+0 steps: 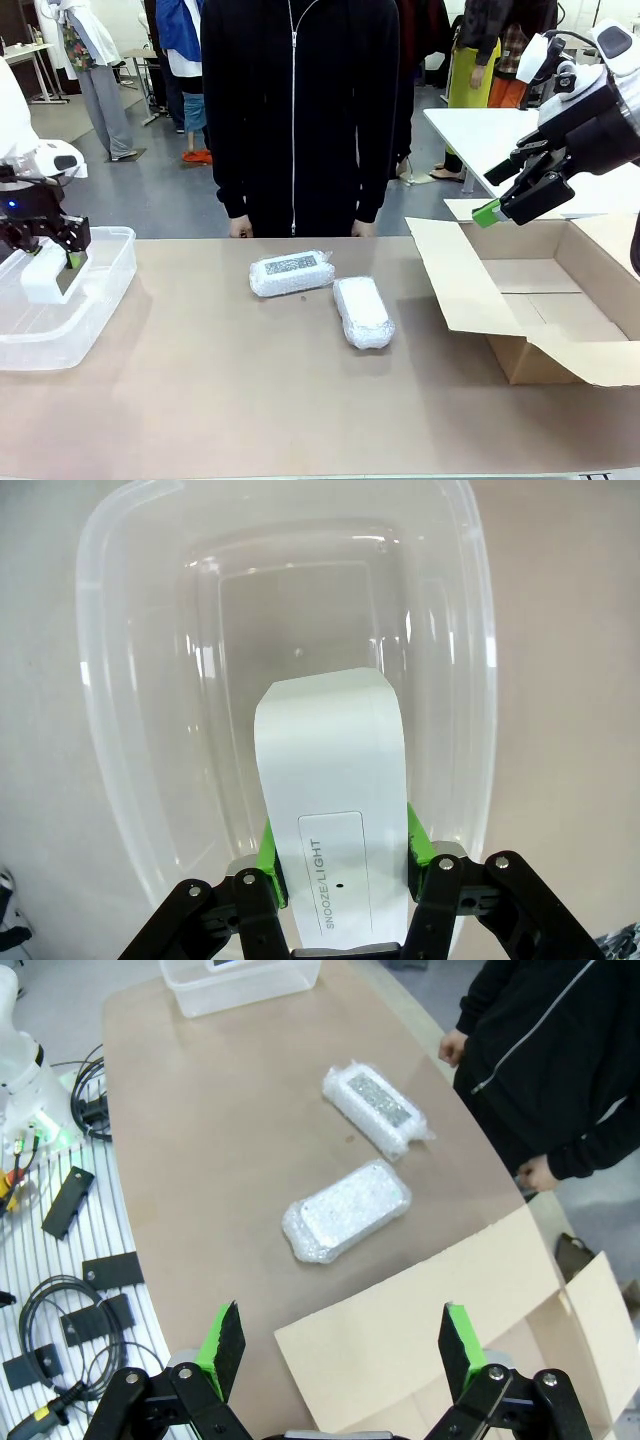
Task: Separate and place wrapped and unwrapped clocks.
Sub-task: If the picked Digital clock is wrapped, place it in the Package Box ; if not, place it in the Organizing box.
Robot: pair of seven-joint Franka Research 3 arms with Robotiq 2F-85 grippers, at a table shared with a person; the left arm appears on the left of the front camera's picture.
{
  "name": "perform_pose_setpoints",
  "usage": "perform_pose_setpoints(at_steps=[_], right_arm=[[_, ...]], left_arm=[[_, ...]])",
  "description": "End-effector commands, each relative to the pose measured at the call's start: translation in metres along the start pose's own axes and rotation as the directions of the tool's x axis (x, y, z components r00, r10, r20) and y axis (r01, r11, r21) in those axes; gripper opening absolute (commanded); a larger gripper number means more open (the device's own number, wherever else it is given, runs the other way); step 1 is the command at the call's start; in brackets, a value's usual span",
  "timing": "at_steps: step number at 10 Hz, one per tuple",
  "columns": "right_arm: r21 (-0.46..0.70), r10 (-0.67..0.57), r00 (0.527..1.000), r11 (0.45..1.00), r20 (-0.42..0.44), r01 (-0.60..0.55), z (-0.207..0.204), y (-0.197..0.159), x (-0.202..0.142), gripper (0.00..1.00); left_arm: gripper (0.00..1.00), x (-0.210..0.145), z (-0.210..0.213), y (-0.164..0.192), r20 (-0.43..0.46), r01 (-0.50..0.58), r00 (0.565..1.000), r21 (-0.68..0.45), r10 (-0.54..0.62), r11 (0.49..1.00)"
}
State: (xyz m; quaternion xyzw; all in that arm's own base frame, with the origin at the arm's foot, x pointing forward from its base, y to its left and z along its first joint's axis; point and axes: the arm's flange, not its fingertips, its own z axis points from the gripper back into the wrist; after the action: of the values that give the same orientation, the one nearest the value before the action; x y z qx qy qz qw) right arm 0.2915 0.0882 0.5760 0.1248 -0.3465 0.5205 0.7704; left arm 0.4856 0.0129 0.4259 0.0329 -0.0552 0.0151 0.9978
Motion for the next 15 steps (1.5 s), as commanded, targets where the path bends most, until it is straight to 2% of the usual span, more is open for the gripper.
perform_pose_setpoints(at_steps=[1, 2, 7, 8, 11, 15], right_arm=[[0.018, -0.001, 1.000, 1.000, 0.009, 0.001, -0.002, 0.001, -0.002, 1.00], [0.018, -0.001, 1.000, 1.000, 0.009, 0.001, -0.002, 0.001, -0.002, 1.00], [0.018, -0.001, 1.000, 1.000, 0.009, 0.001, -0.002, 0.001, -0.002, 1.00], [0.018, -0.001, 1.000, 1.000, 0.009, 0.001, -0.002, 0.001, -0.002, 1.00], [0.018, -0.001, 1.000, 1.000, 0.009, 0.001, -0.002, 0.001, -0.002, 1.00], [0.018, -0.001, 1.000, 1.000, 0.009, 0.001, -0.002, 0.001, -0.002, 1.00]], left_arm=[[0.52, 0.013, -0.010, 0.010, -0.003, 0.038, 0.999, -0.019, -0.038, 0.999], [0.52, 0.016, -0.017, 0.011, -0.013, 0.062, 0.998, -0.015, -0.063, 0.998], [0.52, 0.021, -0.043, 0.020, -0.094, 0.054, 0.994, -0.012, -0.055, 0.998], [1.00, 0.022, -0.043, 0.020, -0.109, 0.059, 0.992, -0.013, -0.060, 0.998], [1.00, 0.013, -0.028, 0.018, -0.118, 0.082, 0.989, -0.029, -0.085, 0.996], [1.00, -0.028, 0.048, 0.023, -0.126, 0.053, 0.990, -0.065, -0.061, 0.996]])
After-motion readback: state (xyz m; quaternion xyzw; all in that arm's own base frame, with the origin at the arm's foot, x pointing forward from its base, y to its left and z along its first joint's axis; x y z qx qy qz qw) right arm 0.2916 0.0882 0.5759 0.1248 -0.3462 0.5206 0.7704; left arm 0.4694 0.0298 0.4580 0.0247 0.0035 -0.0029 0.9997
